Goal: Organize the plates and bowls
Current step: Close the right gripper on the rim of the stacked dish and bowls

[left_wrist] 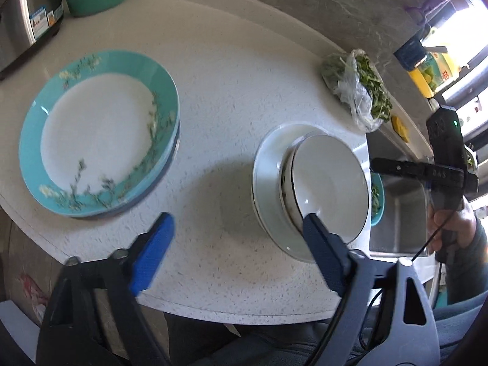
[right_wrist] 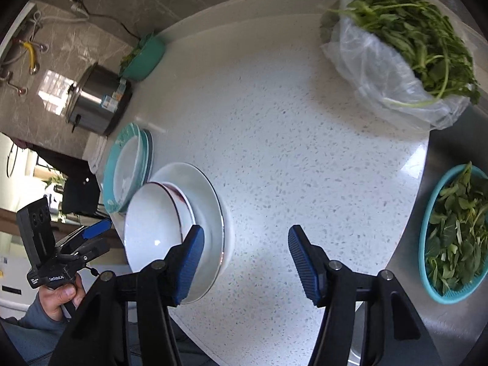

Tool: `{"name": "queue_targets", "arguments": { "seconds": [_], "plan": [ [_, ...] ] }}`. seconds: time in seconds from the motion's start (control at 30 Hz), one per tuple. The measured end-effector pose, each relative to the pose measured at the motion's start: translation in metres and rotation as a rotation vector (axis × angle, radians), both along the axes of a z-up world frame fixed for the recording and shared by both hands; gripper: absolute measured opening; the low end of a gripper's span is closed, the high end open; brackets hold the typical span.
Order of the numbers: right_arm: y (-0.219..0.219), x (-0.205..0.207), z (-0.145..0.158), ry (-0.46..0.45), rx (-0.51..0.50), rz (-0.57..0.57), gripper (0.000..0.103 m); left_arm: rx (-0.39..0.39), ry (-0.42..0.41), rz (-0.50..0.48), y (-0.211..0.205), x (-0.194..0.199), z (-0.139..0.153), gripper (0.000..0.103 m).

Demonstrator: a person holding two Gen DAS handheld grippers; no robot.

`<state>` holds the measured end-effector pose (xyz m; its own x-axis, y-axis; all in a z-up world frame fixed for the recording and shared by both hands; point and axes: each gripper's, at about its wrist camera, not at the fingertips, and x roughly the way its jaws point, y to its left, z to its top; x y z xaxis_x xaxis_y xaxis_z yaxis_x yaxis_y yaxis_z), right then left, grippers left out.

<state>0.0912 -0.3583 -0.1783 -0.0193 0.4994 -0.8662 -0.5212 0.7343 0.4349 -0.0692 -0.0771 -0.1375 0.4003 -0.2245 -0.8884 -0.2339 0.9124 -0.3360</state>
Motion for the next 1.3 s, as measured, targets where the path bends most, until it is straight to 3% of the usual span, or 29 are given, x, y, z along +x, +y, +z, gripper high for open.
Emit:
{"name": "queue_targets", "arguments": {
  "seconds": [0.13,0.5,0.77,0.83,1.2,1.3],
  "plan": [
    [0.006,0.002,-0.011,0.025,-0.015,0.031,0.057,-0.016,0.044,0.014,-0.002,-0.005,-0.023,0.056],
    [0.02,-0.002,-0.016,0.036,-0.031,0.092,0.057,-0.051,0.063,0.021,-0.002,0.005,-0.047,0.057],
    [0.028,-0.003,-0.029,0.042,-0.076,0.124,0.057,-0.021,0.098,-0.001,-0.007,0.026,-0.065,0.063],
    [0.032,-0.003,-0.032,0.037,-0.079,0.132,0.05,-0.006,0.098,-0.006,-0.012,0.033,-0.069,0.063],
    [0.039,-0.003,-0.035,-0.014,-0.061,0.211,0.05,0.01,0.02,-0.012,-0.005,0.039,-0.073,0.063],
    [0.038,-0.002,-0.038,0.045,-0.03,0.209,0.043,-0.014,0.011,-0.023,-0.002,0.037,-0.075,0.063]
  ]
}}
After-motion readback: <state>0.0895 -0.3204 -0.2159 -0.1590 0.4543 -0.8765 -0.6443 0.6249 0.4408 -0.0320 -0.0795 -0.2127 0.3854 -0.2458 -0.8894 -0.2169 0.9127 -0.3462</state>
